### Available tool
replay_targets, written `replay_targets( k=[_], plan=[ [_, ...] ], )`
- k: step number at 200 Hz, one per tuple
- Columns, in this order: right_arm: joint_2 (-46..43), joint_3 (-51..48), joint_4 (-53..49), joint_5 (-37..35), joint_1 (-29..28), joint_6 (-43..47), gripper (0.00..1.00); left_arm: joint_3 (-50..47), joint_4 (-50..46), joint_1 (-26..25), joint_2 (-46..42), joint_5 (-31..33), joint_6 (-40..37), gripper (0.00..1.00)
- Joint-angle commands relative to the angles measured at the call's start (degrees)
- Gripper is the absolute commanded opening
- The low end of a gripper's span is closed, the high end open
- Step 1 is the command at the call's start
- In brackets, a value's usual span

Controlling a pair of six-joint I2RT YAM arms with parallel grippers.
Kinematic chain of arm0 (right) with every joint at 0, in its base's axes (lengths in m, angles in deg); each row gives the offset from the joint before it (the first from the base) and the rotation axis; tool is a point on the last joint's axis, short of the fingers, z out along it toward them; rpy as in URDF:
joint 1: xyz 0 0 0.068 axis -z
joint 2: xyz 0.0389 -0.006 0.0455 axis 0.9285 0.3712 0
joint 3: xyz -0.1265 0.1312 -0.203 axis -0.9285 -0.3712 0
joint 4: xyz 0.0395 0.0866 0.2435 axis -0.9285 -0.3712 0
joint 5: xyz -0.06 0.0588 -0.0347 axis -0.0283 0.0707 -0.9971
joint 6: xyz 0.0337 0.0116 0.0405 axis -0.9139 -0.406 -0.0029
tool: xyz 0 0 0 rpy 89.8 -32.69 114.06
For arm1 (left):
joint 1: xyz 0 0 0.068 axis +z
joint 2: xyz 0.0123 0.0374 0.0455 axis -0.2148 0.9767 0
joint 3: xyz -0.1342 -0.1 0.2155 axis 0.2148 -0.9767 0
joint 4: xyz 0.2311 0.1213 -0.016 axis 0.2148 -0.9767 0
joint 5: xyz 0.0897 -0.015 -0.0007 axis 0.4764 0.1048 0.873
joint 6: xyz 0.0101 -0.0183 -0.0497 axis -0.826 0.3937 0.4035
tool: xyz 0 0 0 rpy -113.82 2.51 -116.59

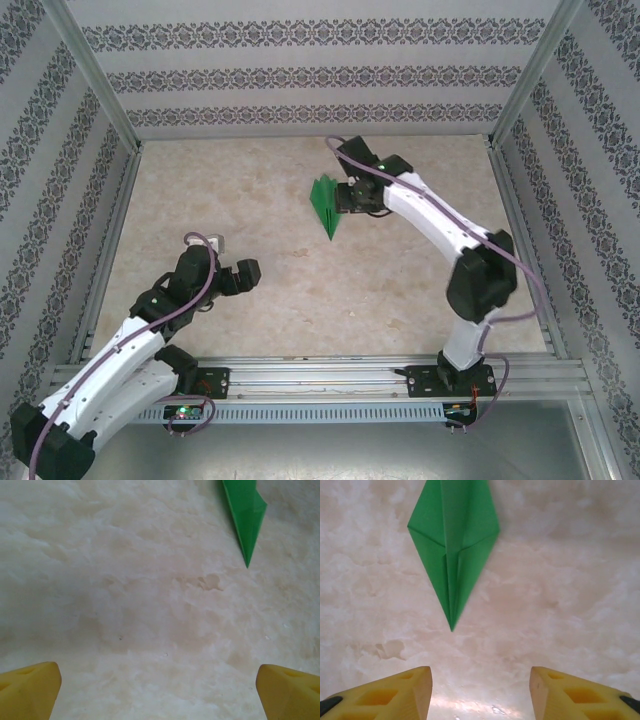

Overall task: Fold a paper plane with a square sheet of paper (fold left side to right side)
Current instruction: Reset both arms

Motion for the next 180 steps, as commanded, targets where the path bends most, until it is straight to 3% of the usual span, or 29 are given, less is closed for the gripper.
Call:
replay_targets(
  k=[1,45,81,99,121,180],
  plan=[
    [-8.4,-7.8,5.5,-3.8,1.4,2.4,0.57,2.7,1.1,2.8,1.5,1.9,-0.4,1.00],
    [-24.8,-26.5,16.1,-4.7,7.8,6.5,0.67,6.5,2.2,8.4,3.3,1.7,-5.0,1.00],
    [-34.8,-41.7,27.8,-0.9,17.5,8.6,0.77,7.9,3.2,10.7,3.5,6.9,-8.3,1.00],
    [-39.3,-48.3,33.9,0.3,22.4,8.8,0.98,6.1,6.8,11.2,3.3,10.6,-11.4,1.00],
    [-42.7,-55.3,42.8,4.0,26.8,12.1,0.98,3.3,13.1,11.7,2.5,15.4,-14.7,1.00],
    [-39.6,-67.1,65.5,2.6,27.4,19.7,0.98,-3.5,29.5,12.6,4.4,22.8,-25.3,1.00]
  ],
)
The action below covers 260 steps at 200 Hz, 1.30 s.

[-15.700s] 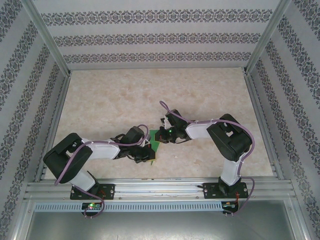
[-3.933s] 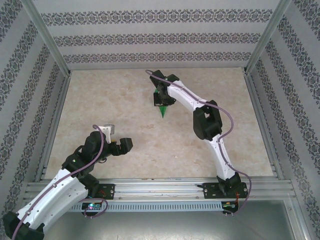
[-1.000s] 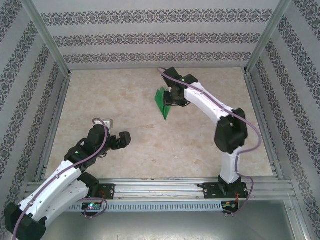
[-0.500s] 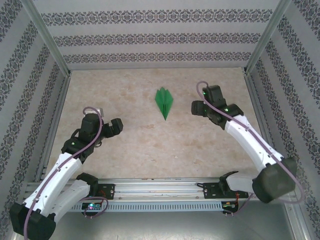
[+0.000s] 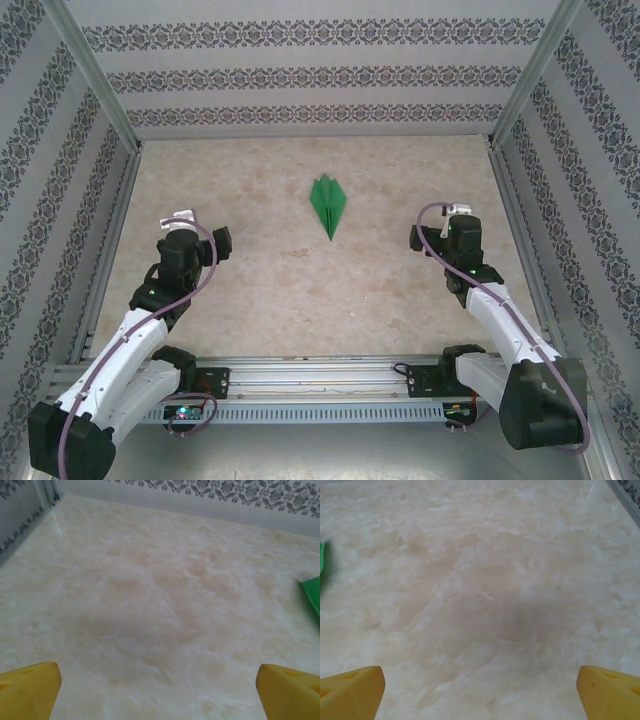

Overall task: Fold a paper plane with a square sheet of paper (fold left side to right side)
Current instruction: Reset both arms

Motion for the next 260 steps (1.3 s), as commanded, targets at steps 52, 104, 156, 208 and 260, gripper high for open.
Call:
replay_targets(
  k=[52,104,156,208,260],
  plan=[
    [8.3,-8.8,32.7,2.5,0.7,5.4,0.98,-7.0,19.4,2.8,4.9,5.9,-10.0,1.00],
    [16.2,-12.5,49.1,6.2,0.7,11.4,0.98,-9.1,27.0,5.0,10.2,0.3,-13.1,1.00],
    [29.2,-11.2,60.0,8.9,2.5,9.7,0.98,-10.9,41.9,6.8,21.3,-5.0,-16.7,1.00],
    [28.5,-7.1,52.2,7.5,4.5,6.6,0.98,-11.2,61.8,9.2,38.0,-10.6,-21.2,1.00],
    [28.4,-7.1,52.2,7.4,4.2,7.0,0.98,-11.2,66.9,15.0,45.2,-18.5,-16.5,1.00]
  ],
)
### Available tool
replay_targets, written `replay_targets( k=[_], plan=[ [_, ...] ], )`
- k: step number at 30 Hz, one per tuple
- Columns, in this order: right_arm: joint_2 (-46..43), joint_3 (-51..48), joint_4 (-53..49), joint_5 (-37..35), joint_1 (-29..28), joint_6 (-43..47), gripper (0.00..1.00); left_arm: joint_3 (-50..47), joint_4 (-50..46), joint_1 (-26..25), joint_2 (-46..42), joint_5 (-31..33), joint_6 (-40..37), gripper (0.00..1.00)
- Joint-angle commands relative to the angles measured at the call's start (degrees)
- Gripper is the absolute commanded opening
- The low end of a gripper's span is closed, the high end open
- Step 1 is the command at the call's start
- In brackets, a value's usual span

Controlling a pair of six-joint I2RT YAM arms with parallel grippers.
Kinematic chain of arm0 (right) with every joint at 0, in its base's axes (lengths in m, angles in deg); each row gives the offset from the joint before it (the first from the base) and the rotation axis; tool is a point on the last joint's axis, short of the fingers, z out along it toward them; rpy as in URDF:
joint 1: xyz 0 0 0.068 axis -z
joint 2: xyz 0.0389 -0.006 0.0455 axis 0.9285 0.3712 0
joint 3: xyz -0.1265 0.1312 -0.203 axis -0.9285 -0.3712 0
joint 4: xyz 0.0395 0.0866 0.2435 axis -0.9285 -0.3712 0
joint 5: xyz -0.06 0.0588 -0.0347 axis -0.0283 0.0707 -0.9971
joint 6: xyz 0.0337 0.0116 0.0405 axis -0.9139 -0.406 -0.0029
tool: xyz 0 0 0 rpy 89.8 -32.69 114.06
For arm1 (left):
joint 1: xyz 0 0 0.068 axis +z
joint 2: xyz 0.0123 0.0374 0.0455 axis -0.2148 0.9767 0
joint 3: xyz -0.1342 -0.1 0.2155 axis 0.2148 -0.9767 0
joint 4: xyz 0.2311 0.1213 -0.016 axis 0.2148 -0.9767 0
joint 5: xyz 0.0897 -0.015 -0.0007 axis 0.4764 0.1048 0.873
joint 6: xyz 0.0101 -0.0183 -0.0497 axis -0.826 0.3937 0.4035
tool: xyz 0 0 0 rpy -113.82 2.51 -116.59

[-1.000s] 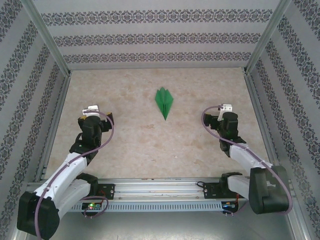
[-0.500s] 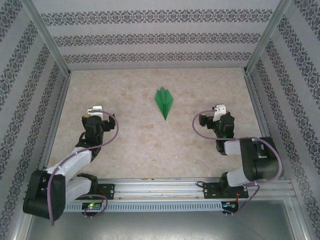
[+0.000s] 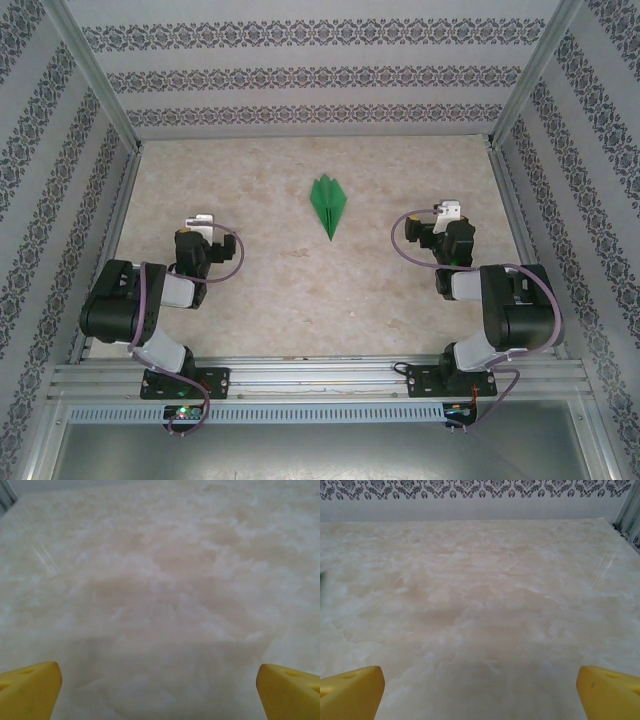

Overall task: Fold a paper plane with a square sheet of paper (fold left side to right side)
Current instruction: Reset both arms

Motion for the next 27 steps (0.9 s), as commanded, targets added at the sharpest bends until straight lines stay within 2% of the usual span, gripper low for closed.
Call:
replay_targets(
  k=[1,4,6,27],
  plan=[
    [-0.4,0.5,0.8,0.2,-0.2,-0.9,0.98,0.7,6.1,2.2,-0.2,-3.9,1.9,1.00],
    [-0.4,0.5,0.8,0.2,-0.3,-0.8,0.98,3.1,0.4,3.2,-0.8,-3.9,3.4,1.00],
    [-0.4,0.5,0.8,0.1,-0.3,-0.8,0.98,2.4,3.5,3.3,0.2,-3.9,3.2,1.00],
    [-0.4,0.6,0.6,0.1,-0.4,-0.8,0.98,2.5,2.9,3.2,-0.1,-3.5,3.1,1.00]
  ],
)
